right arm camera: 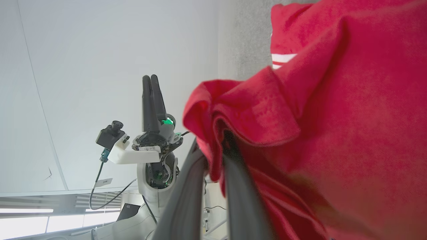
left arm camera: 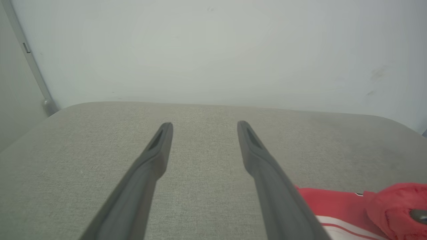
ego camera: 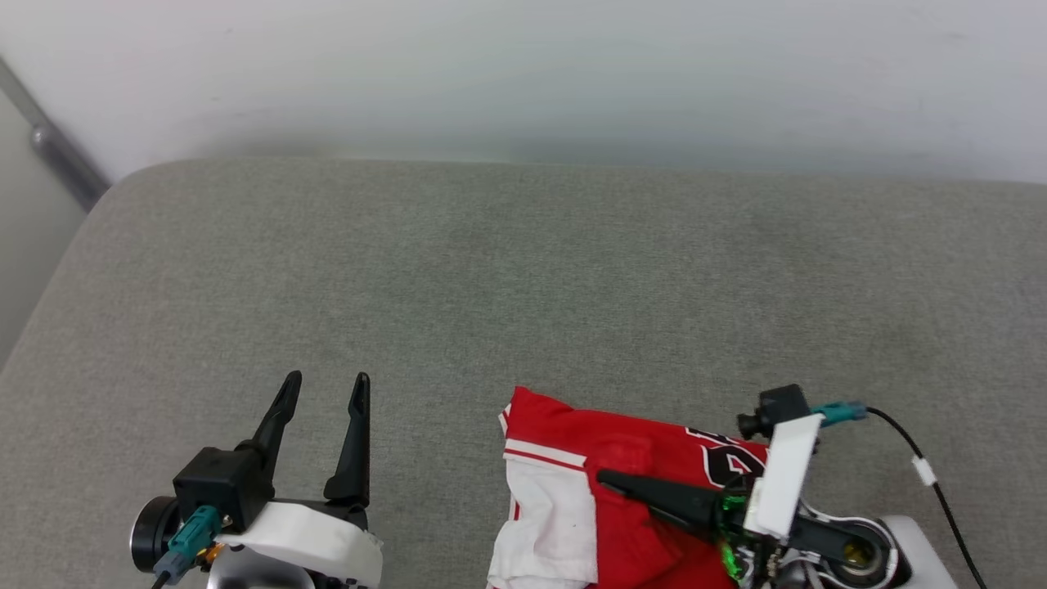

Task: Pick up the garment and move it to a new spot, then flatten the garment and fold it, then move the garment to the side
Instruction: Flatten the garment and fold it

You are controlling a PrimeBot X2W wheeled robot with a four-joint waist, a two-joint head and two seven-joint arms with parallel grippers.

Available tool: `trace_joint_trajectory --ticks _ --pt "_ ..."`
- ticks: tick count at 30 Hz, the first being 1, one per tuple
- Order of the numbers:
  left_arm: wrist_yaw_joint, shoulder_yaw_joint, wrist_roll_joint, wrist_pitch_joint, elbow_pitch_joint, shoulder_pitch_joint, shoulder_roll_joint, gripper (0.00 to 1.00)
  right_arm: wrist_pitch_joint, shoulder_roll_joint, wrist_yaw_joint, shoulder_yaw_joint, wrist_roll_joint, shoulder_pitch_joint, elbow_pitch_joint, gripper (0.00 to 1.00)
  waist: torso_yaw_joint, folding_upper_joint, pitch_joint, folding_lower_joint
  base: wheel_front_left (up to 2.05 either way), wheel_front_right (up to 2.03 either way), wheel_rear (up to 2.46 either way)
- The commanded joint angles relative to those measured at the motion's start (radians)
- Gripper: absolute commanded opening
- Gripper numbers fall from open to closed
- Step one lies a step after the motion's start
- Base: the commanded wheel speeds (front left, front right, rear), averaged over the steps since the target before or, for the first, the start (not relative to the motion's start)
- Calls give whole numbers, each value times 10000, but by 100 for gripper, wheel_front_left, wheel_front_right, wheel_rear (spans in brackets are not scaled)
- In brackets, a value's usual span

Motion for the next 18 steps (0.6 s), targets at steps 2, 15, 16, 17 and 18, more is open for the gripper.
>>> trace_joint_trajectory --ticks 2,15,16,17,18 --pt "-83 -50 -55 -91 94 -208 -84 100 -769 18 -2 785 -453 -403 313 0 431 0 245 -1 0 0 0" --pt "-184 -78 -113 -325 488 -246 -307 100 -3156 -63 0 2677 -2092 -1323 1304 100 592 0 356 -1 0 0 0" --pt "-177 -68 -107 -338 511 -229 -298 100 -3293 -185 0 2811 -2352 -1394 1095 100 528 0 329 -1 0 0 0" --pt "-192 -64 -112 -351 531 -235 -281 100 -3448 -385 0 2971 -2674 -1434 869 100 466 0 300 -1 0 0 0" --pt "-201 -53 -120 -355 545 -242 -271 100 -3679 -624 0 3163 -3111 -1450 610 100 397 0 267 -1 0 0 0"
